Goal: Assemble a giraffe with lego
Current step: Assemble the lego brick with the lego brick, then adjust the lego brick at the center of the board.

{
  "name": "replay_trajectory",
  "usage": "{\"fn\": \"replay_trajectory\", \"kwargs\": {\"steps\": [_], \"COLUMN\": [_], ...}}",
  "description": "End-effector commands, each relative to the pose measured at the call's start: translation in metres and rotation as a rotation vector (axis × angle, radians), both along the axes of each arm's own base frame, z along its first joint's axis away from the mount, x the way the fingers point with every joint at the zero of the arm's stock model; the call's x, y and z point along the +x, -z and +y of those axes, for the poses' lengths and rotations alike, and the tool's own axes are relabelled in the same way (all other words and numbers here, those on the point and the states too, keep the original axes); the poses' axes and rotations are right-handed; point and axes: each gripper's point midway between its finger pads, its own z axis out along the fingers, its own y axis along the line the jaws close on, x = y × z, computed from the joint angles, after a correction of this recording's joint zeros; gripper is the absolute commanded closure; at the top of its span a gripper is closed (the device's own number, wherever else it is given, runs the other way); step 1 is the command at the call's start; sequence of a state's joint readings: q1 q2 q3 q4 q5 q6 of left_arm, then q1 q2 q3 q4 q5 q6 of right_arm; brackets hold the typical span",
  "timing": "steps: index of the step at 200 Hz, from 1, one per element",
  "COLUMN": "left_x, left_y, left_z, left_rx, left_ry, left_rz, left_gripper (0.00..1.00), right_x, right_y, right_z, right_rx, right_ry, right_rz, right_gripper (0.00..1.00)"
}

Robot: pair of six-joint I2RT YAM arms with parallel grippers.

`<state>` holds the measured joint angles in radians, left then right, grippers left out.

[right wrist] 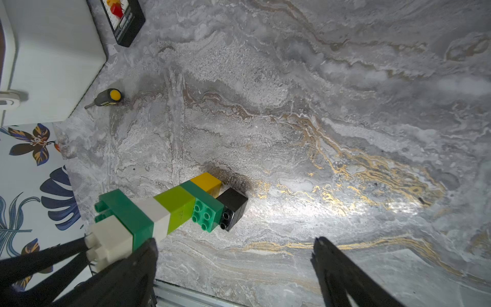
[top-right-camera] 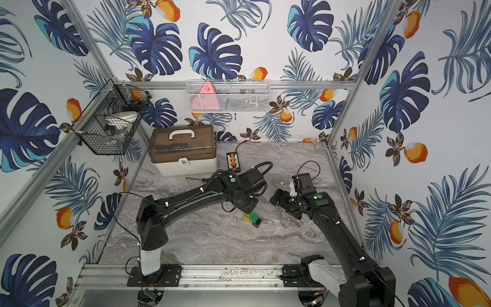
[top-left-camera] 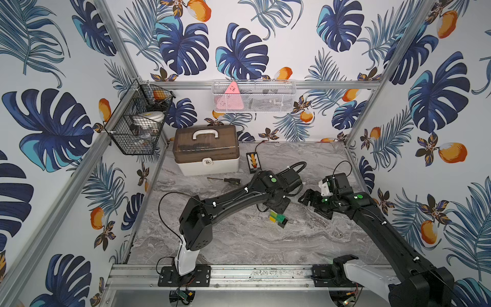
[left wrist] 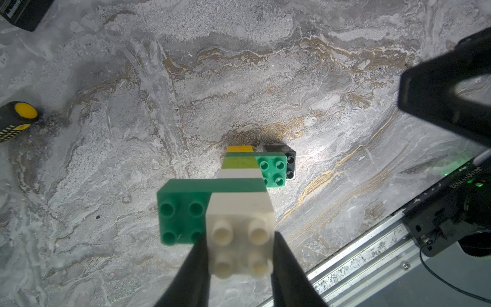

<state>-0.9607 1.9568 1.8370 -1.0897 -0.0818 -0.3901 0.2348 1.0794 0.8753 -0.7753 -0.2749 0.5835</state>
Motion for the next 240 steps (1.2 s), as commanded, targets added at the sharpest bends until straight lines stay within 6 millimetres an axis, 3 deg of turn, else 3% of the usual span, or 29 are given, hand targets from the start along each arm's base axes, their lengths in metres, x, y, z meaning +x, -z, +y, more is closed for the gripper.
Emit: {"fn": "replay_trajectory", "kwargs": {"steps": [1,93,174,210,230,240], "left_x": [-0.015,-0.008,-0.002,-0.001,-0.005,-0.009], "left_y": [0.013,-0.005,-0.022,-0.036,-0.044,-0.041], "left_z": [0.015,0.007,-0.003,0.006,0.02,0.026], "left_rx": [0.076,0.021,-0.035,-0.035,-0.101,-0.166], "left_ry": [0.016,0.009,0.022,0.009,-0.017,-0.031], "left_rz": [0.078,0.031,-0.005,-0.048,-0.12,-0.16], "left_gripper": [0.62,0.49,0.47,0.45,0.38,0.27], "right_x": [0.005,0.006,0.006,0.007,0.007,0.007], "right_y": [-0.006,-0.007,-0.006,-0.007,-0.009,-0.012], "right_z": [0.004,0.004,0.004,0.004,0.004,0.004], "right_rx": [0.022,0.02,0.015,0.015,0.008,0.003], "right_ry": [-0.015,-0.018,-0.013,-0.018,-0.028,-0.038], "right_rz": [-0.033,-0.036,-0.039,-0.036,-0.034,-0.039], "right_gripper": [0.07,0.07,0.07,0.07,0.07,0.07]}}
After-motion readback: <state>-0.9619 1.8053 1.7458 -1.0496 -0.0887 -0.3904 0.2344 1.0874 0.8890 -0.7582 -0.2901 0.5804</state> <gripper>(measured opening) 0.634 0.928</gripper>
